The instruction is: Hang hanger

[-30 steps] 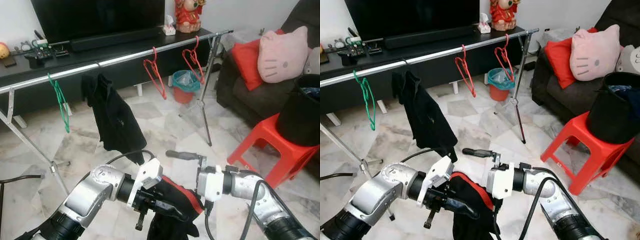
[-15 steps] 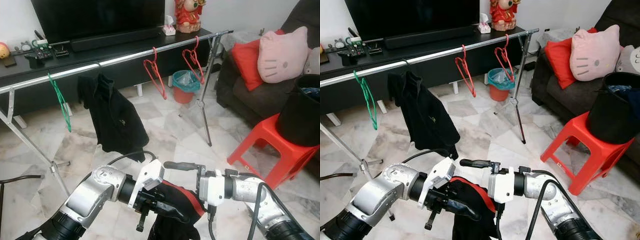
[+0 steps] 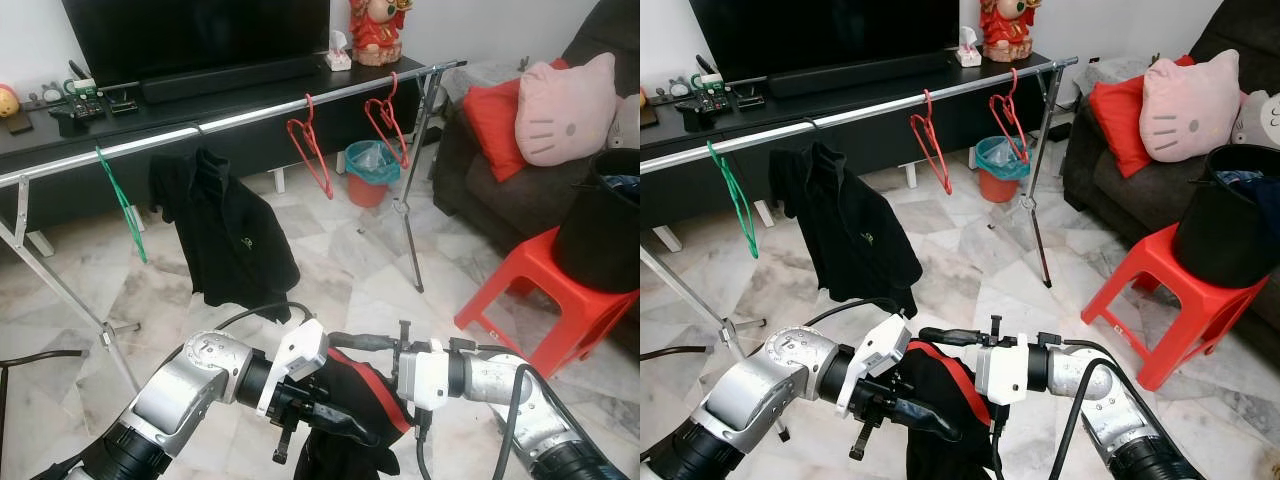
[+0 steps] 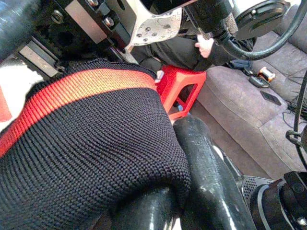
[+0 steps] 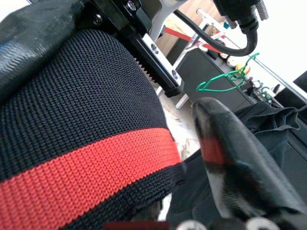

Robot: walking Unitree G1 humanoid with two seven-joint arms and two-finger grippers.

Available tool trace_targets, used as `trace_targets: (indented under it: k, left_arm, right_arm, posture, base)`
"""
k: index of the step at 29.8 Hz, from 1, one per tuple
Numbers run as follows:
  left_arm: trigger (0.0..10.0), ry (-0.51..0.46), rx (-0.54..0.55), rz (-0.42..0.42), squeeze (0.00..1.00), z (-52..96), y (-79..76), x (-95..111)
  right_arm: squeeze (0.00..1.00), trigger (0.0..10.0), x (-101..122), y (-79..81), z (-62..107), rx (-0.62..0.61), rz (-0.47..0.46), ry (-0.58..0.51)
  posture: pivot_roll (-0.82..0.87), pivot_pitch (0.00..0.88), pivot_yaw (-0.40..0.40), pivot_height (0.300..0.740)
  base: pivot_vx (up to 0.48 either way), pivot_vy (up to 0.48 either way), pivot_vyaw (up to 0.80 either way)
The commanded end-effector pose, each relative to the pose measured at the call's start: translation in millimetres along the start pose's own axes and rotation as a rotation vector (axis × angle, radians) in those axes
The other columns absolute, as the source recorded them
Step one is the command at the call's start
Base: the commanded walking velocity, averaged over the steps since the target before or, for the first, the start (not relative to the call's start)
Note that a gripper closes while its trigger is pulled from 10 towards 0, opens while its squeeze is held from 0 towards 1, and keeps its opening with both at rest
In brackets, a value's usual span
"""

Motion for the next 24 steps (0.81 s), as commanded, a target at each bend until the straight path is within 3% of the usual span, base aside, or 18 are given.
trace_targets:
  k: [1,24]
  left_arm:
    - [10.0,-0.008,-0.03,-0.028,0.0,-2.9,-5.6,6.0]
    - [10.0,0.017,-0.014,-0.039,0.0,-1.5,-3.8,2.6]
  right_arm:
    - [0.0,0.0,2.8,-5.5,-0.4,-0.003,0.02,-0.01]
    - [0.0,0.0,1.6,-4.8,-2.0,0.0,0.021,-0.003]
  posture:
    - [0.02,0.0,0.009,0.74]
    - [0.01,0.0,0.01,0.74]
  base:
    - [0.0,0.0,0.0]
    - [0.0,0.0,0.0]
Point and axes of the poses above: a point about 5 cm out from each wrist's last joint towards the gripper, its own z axis pointing back from the gripper into the wrist, its own x axis along the axis of the wrist's last joint, y = z × x, the point moved 3 cm from there along -z, pointing out of the wrist towards the gripper, and after that the axes turned 15 degrees about z, right-handed, at the moved point
